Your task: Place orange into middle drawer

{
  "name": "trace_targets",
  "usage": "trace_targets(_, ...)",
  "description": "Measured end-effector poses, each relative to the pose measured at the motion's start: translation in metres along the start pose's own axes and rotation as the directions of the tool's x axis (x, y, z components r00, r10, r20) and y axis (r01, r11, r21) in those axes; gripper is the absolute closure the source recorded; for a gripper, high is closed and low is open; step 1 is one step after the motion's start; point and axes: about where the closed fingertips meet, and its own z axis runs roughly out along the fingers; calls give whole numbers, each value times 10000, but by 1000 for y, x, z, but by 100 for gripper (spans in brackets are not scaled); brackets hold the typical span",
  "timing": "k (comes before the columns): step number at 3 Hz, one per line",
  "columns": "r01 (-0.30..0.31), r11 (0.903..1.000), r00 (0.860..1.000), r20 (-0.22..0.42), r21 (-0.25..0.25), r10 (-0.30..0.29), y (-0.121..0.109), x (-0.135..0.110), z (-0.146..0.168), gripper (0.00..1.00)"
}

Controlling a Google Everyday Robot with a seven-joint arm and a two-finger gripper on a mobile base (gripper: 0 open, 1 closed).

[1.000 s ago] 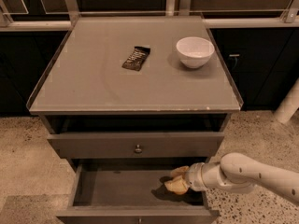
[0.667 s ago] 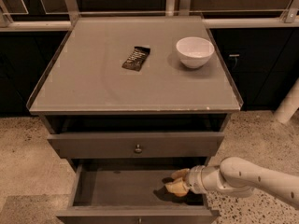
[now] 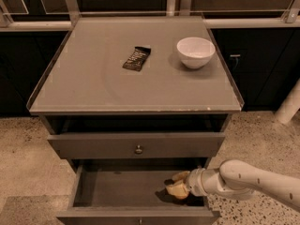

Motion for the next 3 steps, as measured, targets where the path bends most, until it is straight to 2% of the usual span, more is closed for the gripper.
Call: trace_targets(3,0,10000,10000,0,-2,0,0,0,0,11)
